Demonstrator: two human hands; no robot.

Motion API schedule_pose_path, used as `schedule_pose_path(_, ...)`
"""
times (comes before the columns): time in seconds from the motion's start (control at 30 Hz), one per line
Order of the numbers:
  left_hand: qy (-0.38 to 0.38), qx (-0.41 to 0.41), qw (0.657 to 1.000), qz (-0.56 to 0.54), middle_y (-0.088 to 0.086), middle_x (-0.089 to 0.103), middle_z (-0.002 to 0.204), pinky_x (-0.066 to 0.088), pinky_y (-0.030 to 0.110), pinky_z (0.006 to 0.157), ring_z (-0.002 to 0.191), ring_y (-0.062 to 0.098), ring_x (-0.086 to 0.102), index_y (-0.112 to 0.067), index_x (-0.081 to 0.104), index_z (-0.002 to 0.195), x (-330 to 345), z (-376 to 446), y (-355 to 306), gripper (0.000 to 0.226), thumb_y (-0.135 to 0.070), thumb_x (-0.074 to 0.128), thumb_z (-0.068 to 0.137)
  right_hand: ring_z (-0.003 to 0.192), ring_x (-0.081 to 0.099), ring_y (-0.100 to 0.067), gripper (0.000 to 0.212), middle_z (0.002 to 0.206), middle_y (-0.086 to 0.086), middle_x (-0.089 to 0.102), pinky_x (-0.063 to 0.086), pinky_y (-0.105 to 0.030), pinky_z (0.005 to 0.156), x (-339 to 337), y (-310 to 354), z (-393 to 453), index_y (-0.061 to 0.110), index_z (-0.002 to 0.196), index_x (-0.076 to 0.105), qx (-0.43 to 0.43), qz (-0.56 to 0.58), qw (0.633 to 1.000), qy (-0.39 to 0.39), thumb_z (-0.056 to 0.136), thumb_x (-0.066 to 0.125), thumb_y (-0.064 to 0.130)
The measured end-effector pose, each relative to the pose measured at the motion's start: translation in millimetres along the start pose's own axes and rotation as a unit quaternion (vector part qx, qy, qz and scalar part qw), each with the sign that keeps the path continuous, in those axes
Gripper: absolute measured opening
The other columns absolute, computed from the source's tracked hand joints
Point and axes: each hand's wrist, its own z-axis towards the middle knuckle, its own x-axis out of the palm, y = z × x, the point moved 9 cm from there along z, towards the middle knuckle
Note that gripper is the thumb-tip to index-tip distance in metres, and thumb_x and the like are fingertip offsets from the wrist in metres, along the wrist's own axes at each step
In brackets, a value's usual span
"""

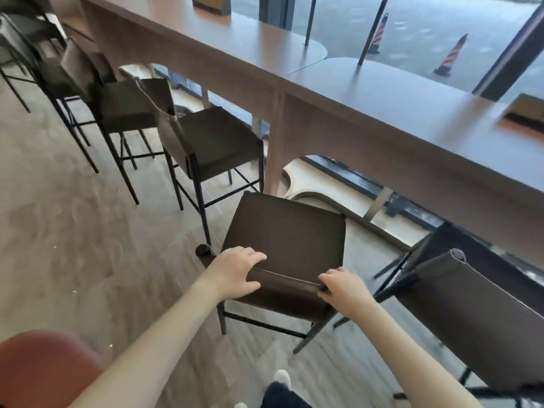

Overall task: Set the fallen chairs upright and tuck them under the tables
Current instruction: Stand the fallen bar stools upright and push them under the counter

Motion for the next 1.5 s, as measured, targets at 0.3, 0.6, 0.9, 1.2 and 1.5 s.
schedule_pose_path(0.3,0.103,0.001,0.992,0.075,-0.005,0.063,0.108,0.043,0.03,0.076,0.102,0.018,0.06,-0.026,0.061,0.113,37,34,19,0.035,-0.051,0.049,0.092,0.094,0.065,-0.027,0.037,0.1,-0.003,0.068,0.047,-0.032,0.076,14,-1,10,0.018,0.099,0.065,0.014,-0.028,0.999,0.042,0.099,0.04,0.045)
schedule_pose_path(0.6,0.168,0.061,0.966,0.187,0.006,0.068,0.1,0.033,0.032,0.068,0.094,0.03,0.063,-0.017,0.062,0.095,48,52,31,0.042,-0.049,0.036,0.099,0.091,0.066,-0.033,0.027,0.099,-0.008,0.07,0.047,-0.034,0.074,29,1,30,0.012,0.102,0.069,-0.067,-0.104,0.987,0.102,0.095,0.042,0.016)
schedule_pose_path(0.9,0.058,0.19,0.962,0.188,-0.006,0.052,0.04,0.022,0.016,0.04,0.032,0.016,0.052,-0.022,0.054,0.048,21,86,21,0.042,-0.042,0.047,0.084,0.094,0.065,-0.034,0.031,0.102,-0.013,0.069,0.04,-0.034,0.068,-16,-23,53,0.005,0.106,0.066,-0.088,-0.134,0.98,0.118,0.1,0.037,0.015)
schedule_pose_path(1.2,0.093,0.162,0.963,0.194,0.004,0.07,0.101,0.045,0.033,0.077,0.094,0.028,0.065,-0.016,0.062,0.098,-11,145,32,0.046,-0.046,0.029,0.102,0.09,0.064,-0.032,0.031,0.097,-0.009,0.069,0.042,-0.032,0.07,-72,-60,93,0.01,0.101,0.067,-0.062,-0.15,0.983,0.081,0.099,0.042,0.029)
schedule_pose_path(1.5,0.086,0.152,0.966,0.193,0.0,0.068,0.1,0.044,0.029,0.075,0.093,0.026,0.064,-0.018,0.061,0.097,-17,185,32,0.042,-0.047,0.03,0.101,0.089,0.063,-0.031,0.034,0.097,-0.008,0.068,0.036,-0.031,0.067,-94,-94,123,0.011,0.104,0.067,-0.061,-0.163,0.983,0.065,0.098,0.045,0.035)
